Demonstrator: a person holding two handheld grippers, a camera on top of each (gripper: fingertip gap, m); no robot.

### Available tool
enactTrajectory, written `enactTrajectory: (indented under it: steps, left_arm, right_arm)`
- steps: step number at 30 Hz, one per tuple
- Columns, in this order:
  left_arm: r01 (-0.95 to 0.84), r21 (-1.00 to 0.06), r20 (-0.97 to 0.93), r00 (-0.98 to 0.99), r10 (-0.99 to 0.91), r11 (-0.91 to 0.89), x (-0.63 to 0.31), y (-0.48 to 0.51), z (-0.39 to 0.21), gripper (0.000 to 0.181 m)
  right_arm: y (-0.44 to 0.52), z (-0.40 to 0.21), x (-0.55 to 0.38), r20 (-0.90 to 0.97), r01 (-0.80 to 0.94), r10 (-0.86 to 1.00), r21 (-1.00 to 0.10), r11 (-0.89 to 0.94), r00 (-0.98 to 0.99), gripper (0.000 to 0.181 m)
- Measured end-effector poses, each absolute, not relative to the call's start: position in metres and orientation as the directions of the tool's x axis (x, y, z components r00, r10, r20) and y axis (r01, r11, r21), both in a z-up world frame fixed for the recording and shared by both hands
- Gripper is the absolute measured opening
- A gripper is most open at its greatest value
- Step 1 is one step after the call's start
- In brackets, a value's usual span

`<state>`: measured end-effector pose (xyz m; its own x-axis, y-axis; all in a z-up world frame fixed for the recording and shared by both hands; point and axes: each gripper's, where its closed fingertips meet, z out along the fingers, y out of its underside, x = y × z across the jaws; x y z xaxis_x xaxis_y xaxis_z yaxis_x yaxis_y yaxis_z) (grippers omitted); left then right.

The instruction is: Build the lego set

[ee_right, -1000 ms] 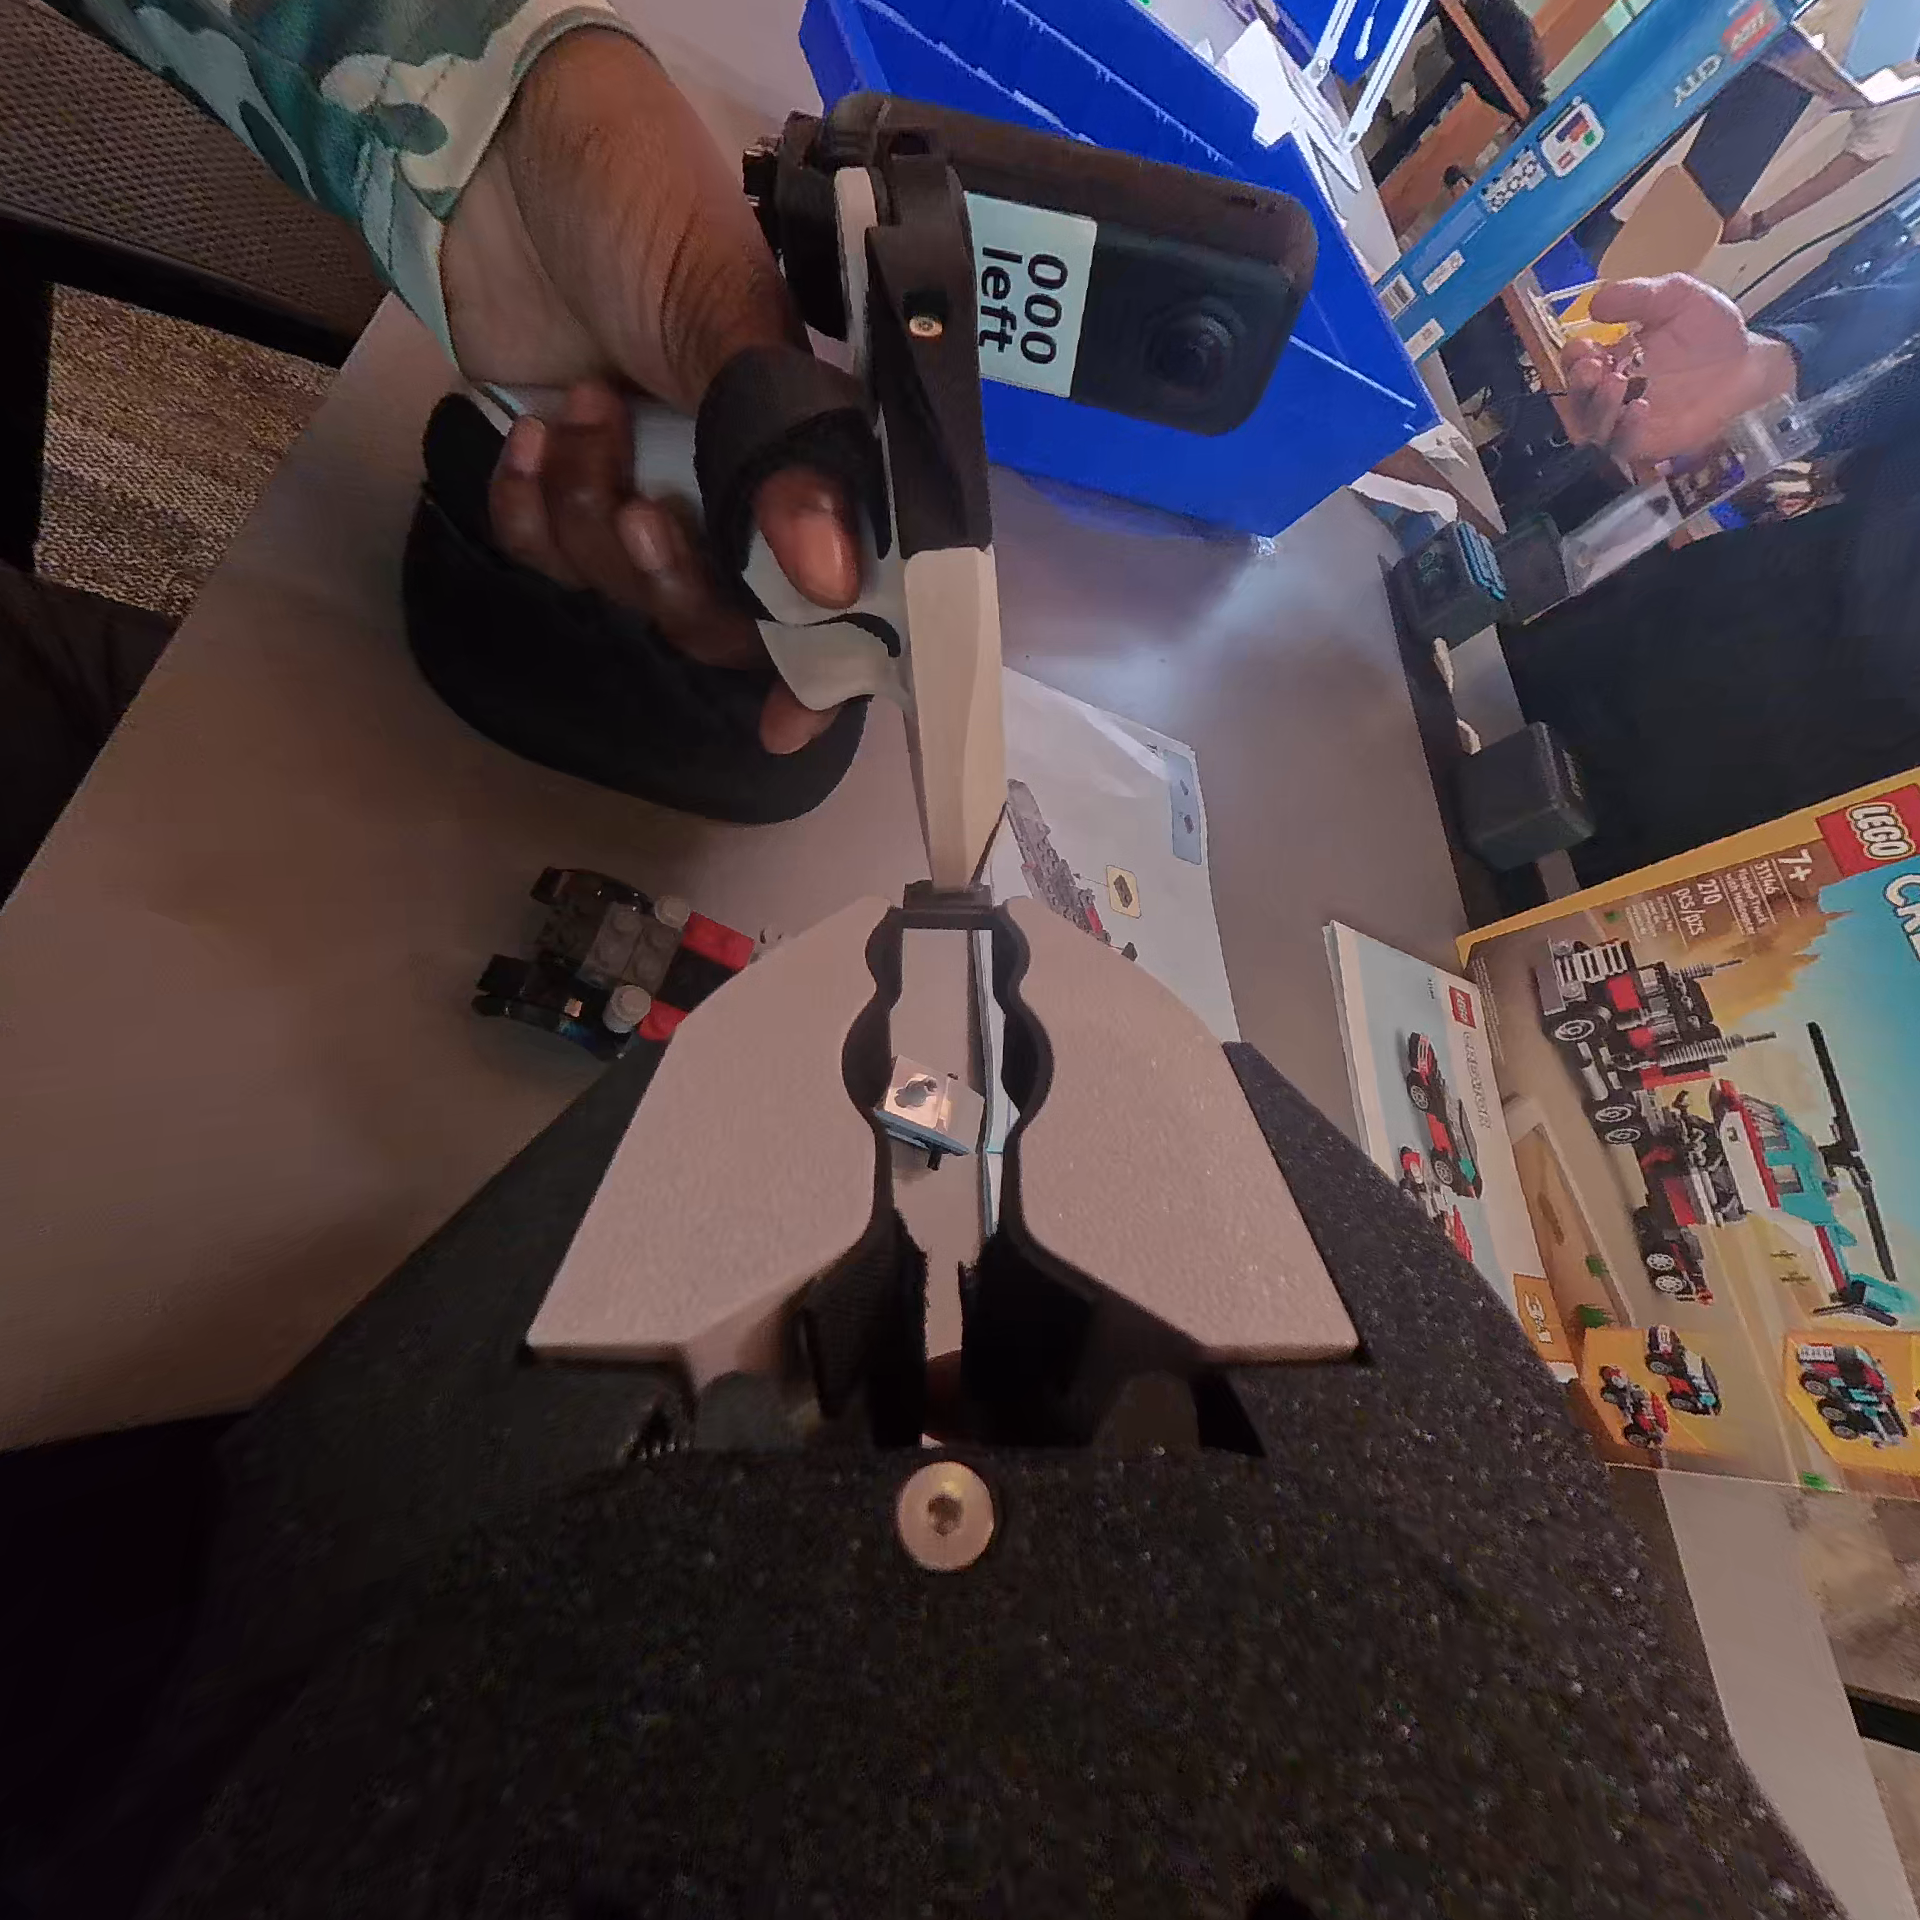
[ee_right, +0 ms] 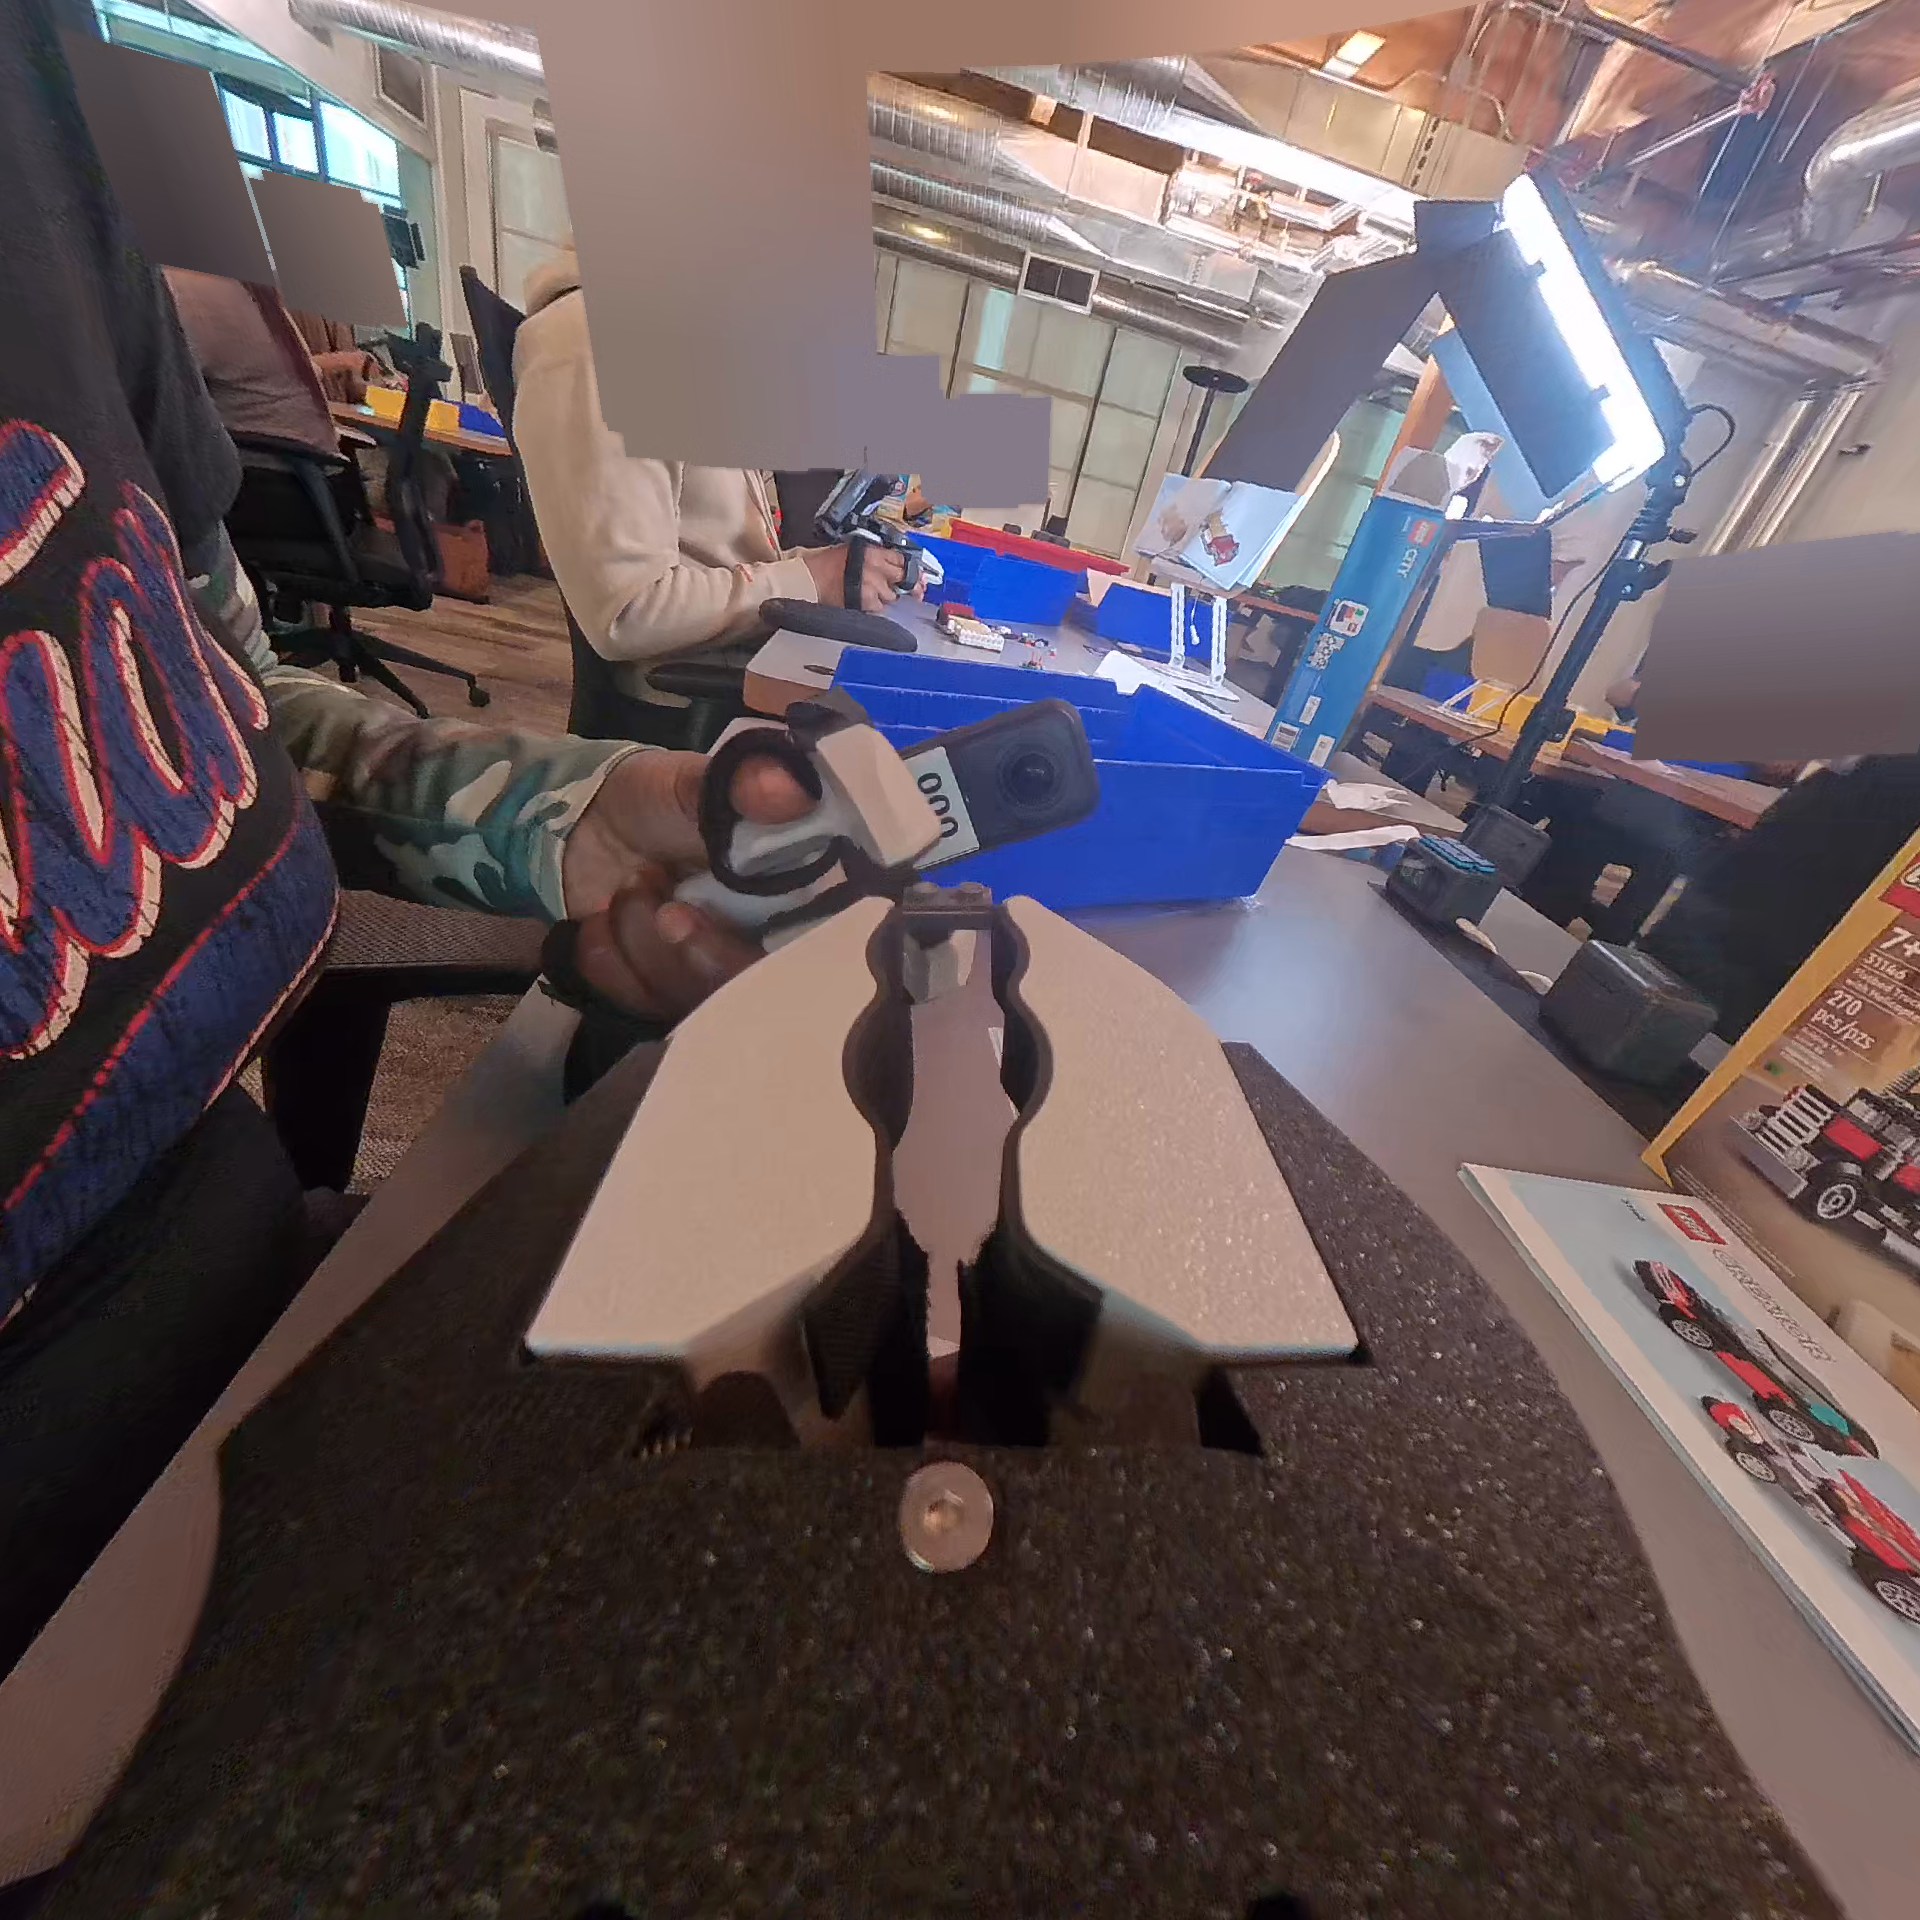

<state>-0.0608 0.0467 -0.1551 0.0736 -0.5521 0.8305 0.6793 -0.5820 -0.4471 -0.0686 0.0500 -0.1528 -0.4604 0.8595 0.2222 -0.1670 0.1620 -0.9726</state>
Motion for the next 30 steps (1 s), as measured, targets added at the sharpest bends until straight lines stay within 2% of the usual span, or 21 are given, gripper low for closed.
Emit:
enactTrajectory:
  steps: [5,10,16,30]
  left_arm:
    - [0.686,-0.435,0.841,0.078,-0.535,-0.583,-0.064,0.05,-0.158,0.014]
    - [0.673,-0.441,0.855,0.112,-0.507,-0.594,-0.064,0.052,-0.166,0.005]
    - [0.645,-0.462,0.874,0.212,-0.438,-0.609,-0.065,0.052,-0.184,0.003]
    - [0.588,-0.539,0.842,0.376,-0.386,-0.603,-0.064,0.052,-0.201,0.003]
  right_arm:
    - [0.049,-0.159,-0.07,0.267,-0.143,0.852,-0.964,0.226,-0.451,0.016]
    - [0.049,-0.169,-0.073,0.35,-0.093,0.833,-0.934,0.344,-0.429,0.016]
    - [0.05,-0.19,-0.075,0.475,0.04,0.769,-0.84,0.541,-0.427,0.016]
    - [0.052,-0.208,-0.075,0.506,0.131,0.742,-0.782,0.61,-0.44,0.016]
